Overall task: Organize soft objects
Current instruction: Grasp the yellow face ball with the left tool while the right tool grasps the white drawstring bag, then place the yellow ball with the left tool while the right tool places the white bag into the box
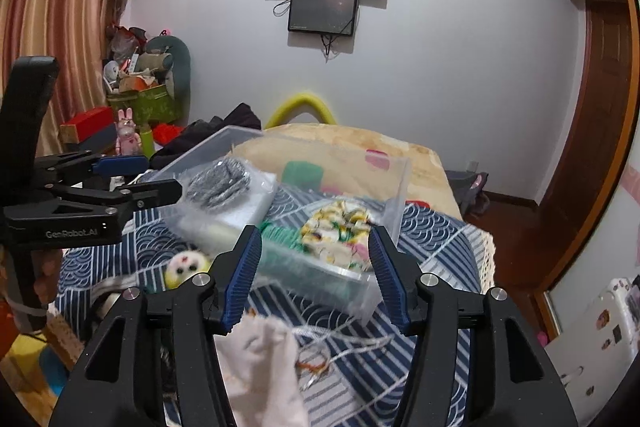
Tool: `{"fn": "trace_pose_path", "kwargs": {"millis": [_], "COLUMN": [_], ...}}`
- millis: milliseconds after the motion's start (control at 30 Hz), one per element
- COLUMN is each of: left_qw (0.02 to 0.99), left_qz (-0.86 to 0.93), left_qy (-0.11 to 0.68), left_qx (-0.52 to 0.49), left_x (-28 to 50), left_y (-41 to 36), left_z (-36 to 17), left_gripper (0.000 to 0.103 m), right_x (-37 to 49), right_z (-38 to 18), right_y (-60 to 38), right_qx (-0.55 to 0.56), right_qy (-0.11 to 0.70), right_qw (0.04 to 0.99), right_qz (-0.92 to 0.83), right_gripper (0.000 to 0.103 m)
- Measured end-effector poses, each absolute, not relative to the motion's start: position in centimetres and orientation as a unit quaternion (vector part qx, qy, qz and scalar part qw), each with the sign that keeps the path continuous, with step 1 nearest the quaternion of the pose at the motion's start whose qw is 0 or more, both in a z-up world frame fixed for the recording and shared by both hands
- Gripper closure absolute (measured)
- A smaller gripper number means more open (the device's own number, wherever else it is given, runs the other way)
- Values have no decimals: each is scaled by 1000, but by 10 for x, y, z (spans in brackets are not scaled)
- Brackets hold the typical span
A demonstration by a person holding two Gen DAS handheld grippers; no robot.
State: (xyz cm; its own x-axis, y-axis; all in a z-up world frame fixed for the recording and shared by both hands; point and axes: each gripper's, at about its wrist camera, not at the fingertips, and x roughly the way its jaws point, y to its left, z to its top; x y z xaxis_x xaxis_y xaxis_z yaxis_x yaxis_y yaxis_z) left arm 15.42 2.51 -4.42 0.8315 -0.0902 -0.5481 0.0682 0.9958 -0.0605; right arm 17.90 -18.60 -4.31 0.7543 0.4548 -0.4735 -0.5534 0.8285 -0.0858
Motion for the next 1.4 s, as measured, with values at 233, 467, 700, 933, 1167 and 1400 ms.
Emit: {"fn": "trace_pose_path", "kwargs": {"millis": [233, 467, 700, 933, 1167, 1400], "left_qw": [944, 928, 918, 915, 924, 940], "left_qz": [-61, -78, -93, -111, -104, -95], "left_qy": [324, 364, 383, 386, 364, 326], "left_qx": [-5, -13, -39, -42, -41, -42], "left_x": [151, 159, 170, 168, 151, 135], "left_y": [15, 8, 7, 6, 17, 26], "left_z": [-73, -96, -106, -103, -90, -66], "left_gripper": [33, 33, 42, 58, 59, 59], "right_x": [174, 170, 170, 165, 155, 154], "right_z": [-72, -105, -122, -123, -111, -84], "right_y": [-179, -172, -167, -173, -182, -198], "right_qx": [-115, -117, -122, -108, -113, -95], "right_qy": [257, 306, 334, 331, 302, 265], "right_qw": [919, 899, 885, 884, 900, 918], "right_qz": [277, 290, 302, 313, 294, 280], "right_gripper": [51, 51, 51, 87, 92, 92]}}
